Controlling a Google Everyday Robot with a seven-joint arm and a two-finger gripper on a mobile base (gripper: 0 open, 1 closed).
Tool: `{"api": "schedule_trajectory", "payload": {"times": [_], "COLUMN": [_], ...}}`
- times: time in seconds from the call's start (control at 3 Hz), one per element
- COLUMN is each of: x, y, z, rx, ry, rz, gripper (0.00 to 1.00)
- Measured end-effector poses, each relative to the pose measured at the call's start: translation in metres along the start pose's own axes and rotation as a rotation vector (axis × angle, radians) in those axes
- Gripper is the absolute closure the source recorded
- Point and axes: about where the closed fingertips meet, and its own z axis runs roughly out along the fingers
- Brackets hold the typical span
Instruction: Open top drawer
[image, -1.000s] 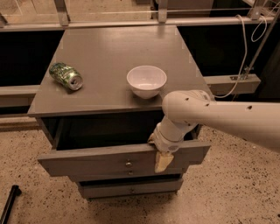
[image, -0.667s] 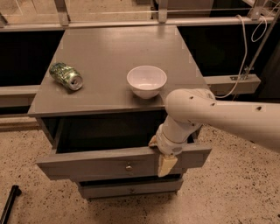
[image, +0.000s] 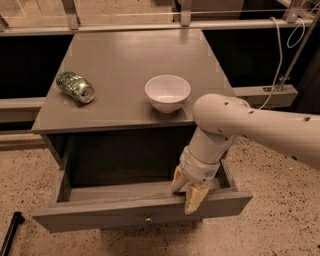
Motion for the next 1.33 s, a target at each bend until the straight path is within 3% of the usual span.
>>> {"api": "schedule_trajectory", "payload": {"times": [0.33, 0.67, 1.0, 1.33], "x": [-0.016, -0.027, -0.037, -0.033], "y": [-0.011, -0.027, -0.055, -0.084], "z": [-0.013, -0.035, -0.042, -0.021], "rx": [0.031, 0.111, 0.157, 0.153], "ry": [-0.021, 0.025, 0.055, 0.067], "rz": [-0.093, -0.139, -0.168, -0.136], "gripper": [0.41, 0.39, 0.47, 0.65]}}
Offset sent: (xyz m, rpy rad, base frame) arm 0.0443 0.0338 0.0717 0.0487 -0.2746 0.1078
